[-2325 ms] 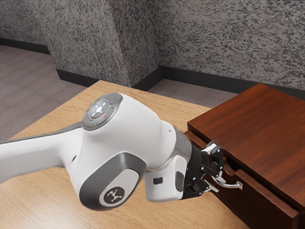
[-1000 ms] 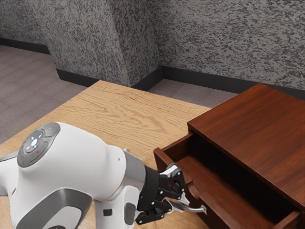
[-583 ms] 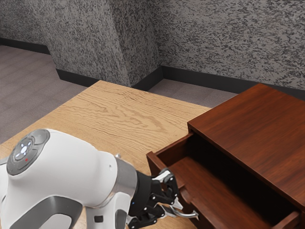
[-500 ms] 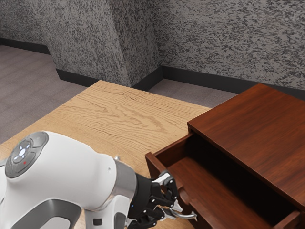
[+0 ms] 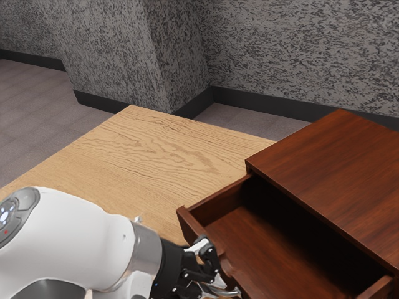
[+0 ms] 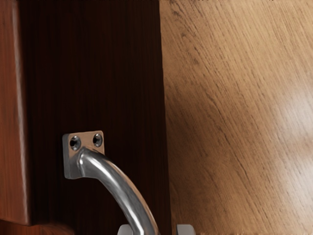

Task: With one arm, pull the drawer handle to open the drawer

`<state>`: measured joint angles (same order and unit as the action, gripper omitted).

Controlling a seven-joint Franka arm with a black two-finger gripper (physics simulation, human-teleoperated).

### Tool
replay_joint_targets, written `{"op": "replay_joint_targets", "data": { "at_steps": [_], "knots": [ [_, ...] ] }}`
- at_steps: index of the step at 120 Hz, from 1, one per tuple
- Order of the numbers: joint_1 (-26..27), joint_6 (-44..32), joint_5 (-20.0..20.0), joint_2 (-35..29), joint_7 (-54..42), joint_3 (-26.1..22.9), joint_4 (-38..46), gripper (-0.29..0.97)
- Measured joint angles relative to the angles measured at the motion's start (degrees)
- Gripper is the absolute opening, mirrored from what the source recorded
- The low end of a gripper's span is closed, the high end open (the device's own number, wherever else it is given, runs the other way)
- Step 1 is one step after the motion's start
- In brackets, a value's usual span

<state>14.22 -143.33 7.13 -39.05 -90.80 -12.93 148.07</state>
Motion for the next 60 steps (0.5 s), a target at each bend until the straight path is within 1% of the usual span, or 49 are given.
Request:
{"op": "replay_joint_targets", "data": {
  "at_steps": [32,40,47,52,55,60],
  "knots": [
    [0.19,1.4,0.04,-2.84,0.02,0.0,1.33,0.0],
    [0.21,2.07,0.06,-4.73,0.0,0.15,1.16,0.02],
    [0.21,3.45,0.05,-7.65,-0.06,1.76,0.45,0.08],
    [0.2,5.33,-0.01,-9.76,-0.14,3.54,-0.63,0.15],
    [0.2,7.02,-0.09,-10.53,-0.19,4.61,-2.17,0.21],
    [-0.75,11.22,-0.42,-10.83,-0.29,6.37,-7.03,0.29]
  ]
}}
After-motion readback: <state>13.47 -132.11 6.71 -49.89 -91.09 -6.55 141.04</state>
